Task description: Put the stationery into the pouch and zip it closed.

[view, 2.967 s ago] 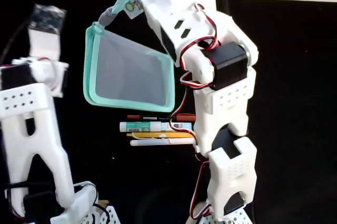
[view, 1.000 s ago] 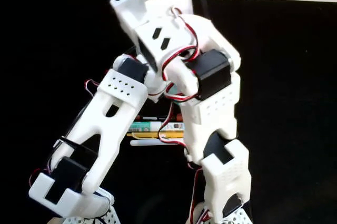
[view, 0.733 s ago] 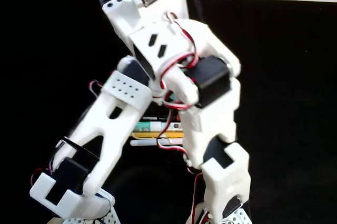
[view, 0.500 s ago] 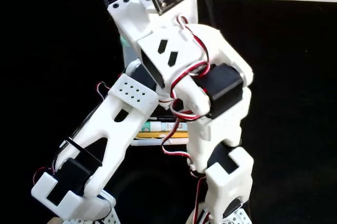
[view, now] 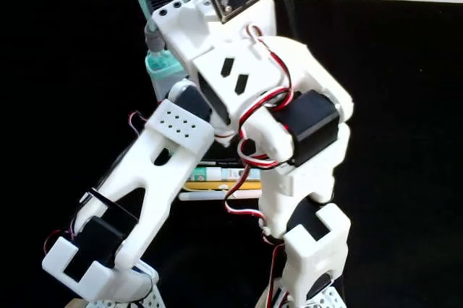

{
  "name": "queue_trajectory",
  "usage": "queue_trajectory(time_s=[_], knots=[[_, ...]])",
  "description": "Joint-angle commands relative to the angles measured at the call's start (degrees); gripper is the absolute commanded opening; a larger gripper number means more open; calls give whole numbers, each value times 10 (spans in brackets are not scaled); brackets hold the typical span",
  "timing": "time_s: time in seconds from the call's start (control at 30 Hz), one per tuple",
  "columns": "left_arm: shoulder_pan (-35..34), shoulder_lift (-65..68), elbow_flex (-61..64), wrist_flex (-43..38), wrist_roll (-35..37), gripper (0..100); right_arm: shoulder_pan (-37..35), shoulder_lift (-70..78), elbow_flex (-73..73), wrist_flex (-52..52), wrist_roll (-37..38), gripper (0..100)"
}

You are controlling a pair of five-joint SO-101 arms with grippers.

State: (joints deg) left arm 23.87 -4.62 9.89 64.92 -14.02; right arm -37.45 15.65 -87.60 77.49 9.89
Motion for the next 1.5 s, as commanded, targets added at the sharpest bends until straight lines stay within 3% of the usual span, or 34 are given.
queue_trajectory(time_s=[0.0,0.37,0.47,0.57,1.03,1.37,1.47], knots=[[-4,-8,-21,27,4,34,20,-28,0,3,6,8],[-6,-9,-23,87,1,35,44,-17,0,2,-19,8],[-6,-17,-23,106,-18,77,54,0,0,2,-21,8],[-6,-55,-12,118,-21,117,55,14,-6,0,-21,8],[-3,-264,161,160,-23,119,55,19,-6,-3,-22,8],[-9,-372,197,280,-23,119,55,19,-6,-3,-22,8],[-45,-415,196,300,-23,119,55,19,-6,-3,-22,8]])
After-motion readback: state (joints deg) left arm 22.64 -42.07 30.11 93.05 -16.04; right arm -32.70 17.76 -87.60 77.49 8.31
